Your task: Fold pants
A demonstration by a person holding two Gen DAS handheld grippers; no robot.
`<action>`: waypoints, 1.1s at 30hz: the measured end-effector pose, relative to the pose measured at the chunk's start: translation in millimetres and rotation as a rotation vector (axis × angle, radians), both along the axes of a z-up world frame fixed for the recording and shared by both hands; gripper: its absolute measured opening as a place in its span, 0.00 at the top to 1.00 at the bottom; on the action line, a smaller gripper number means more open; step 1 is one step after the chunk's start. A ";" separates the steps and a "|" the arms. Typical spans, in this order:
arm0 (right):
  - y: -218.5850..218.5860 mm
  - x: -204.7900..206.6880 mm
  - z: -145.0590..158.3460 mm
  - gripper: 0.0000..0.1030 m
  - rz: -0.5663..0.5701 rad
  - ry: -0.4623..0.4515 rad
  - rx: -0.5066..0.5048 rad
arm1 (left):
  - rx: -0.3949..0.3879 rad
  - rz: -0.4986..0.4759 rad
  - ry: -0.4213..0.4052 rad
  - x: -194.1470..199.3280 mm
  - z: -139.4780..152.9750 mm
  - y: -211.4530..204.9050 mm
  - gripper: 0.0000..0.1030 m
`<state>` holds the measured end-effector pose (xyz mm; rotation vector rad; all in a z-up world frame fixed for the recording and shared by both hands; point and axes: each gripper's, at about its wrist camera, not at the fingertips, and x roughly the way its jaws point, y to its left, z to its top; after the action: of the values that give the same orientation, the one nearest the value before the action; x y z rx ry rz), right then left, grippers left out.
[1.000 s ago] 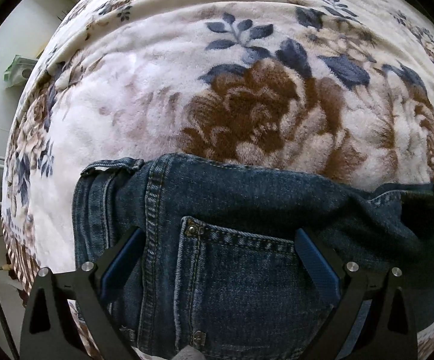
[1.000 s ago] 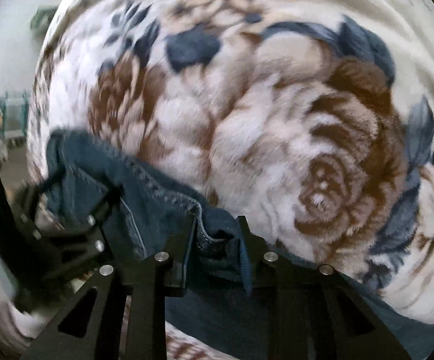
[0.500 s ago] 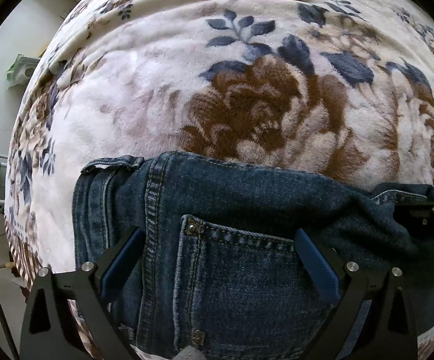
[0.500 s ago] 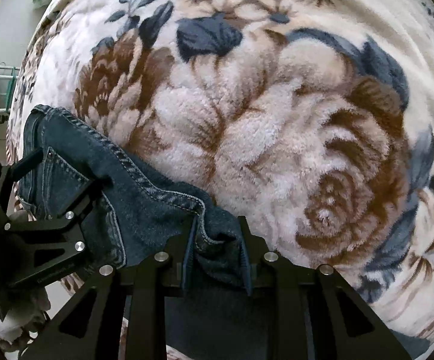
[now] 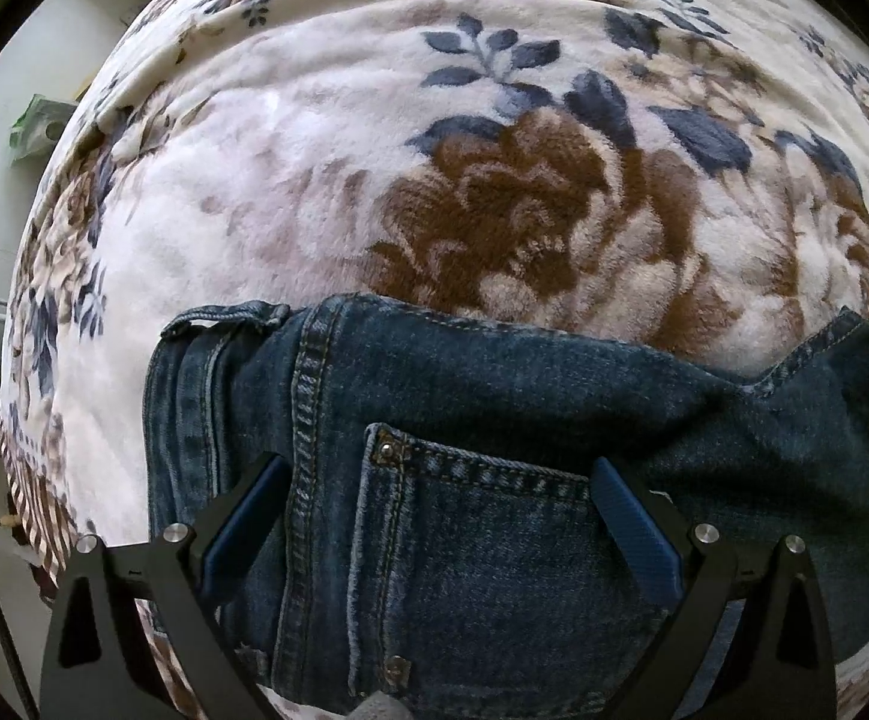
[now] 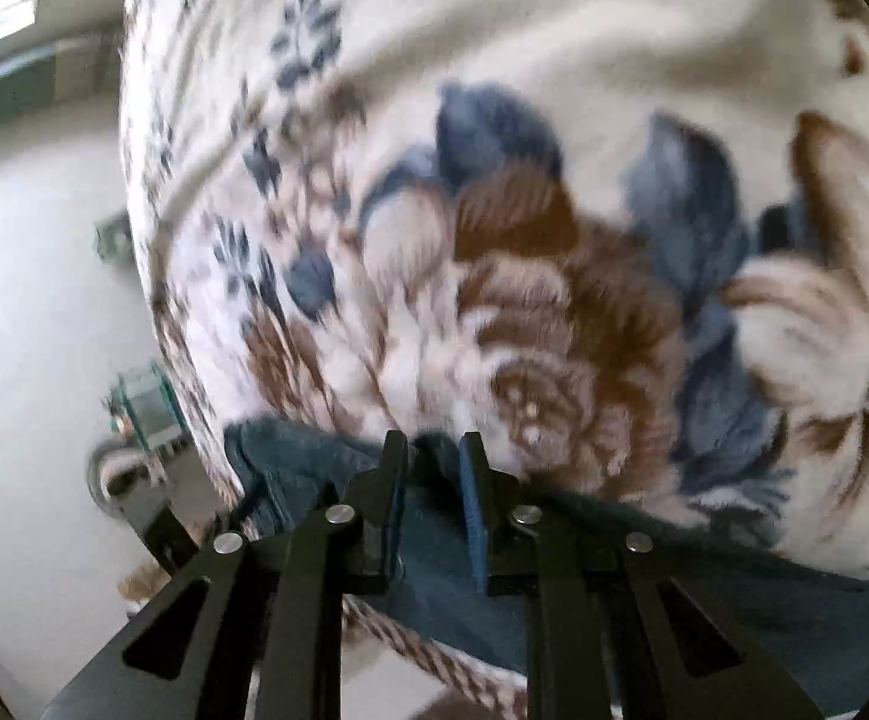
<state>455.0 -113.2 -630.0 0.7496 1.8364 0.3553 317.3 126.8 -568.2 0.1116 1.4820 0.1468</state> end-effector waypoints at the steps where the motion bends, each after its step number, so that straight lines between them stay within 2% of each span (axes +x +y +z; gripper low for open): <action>1: 4.5 0.6 -0.3 0.63 0.045 -0.004 -0.026 | 0.000 0.004 0.003 0.2 1.0 0.5 0.00; 3: 12.6 0.7 -2.7 0.62 0.111 -0.014 -0.058 | -0.001 0.023 0.004 0.3 9.9 1.4 0.00; 6: 26.2 -6.8 -1.8 0.62 0.177 -0.006 -0.011 | 0.018 0.007 -0.039 3.4 32.4 -4.0 0.00; 9: 35.8 -18.3 7.5 0.62 0.251 -0.042 -0.019 | 0.039 -0.023 -0.077 8.4 47.3 -10.7 0.00; 11: 34.7 -24.4 19.1 0.62 0.264 -0.093 -0.082 | 0.055 -0.043 -0.093 11.6 51.2 -15.5 0.00; 14: 33.9 -29.5 37.9 0.62 0.259 -0.174 -0.084 | 0.054 -0.048 -0.090 14.8 47.6 -19.1 0.00; 17: 34.9 -29.3 46.6 0.61 0.233 -0.218 -0.017 | 0.053 -0.045 -0.080 17.8 41.0 -23.0 0.00; 19: 41.1 -25.1 41.0 0.56 0.259 -0.213 -0.037 | 0.049 -0.039 -0.072 17.8 39.1 -27.5 0.00; 22: 55.9 -22.8 19.5 0.56 0.307 -0.169 -0.057 | 0.048 -0.033 -0.058 15.6 35.0 -28.7 0.00; 29: 54.7 -40.5 4.1 0.56 0.436 -0.093 -0.061 | 0.040 -0.028 -0.039 8.9 29.4 -27.9 0.00; 31: 52.4 -38.5 0.3 0.56 0.438 -0.085 -0.062 | 0.043 -0.027 -0.037 8.2 28.6 -27.5 0.00; 33: 52.8 -27.5 -2.5 0.55 0.386 -0.131 -0.087 | 0.053 -0.026 -0.037 7.8 26.9 -26.6 0.00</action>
<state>427.4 -60.5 -632.6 0.3009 1.8542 0.5551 325.1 100.2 -541.3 0.1698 1.4391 0.1660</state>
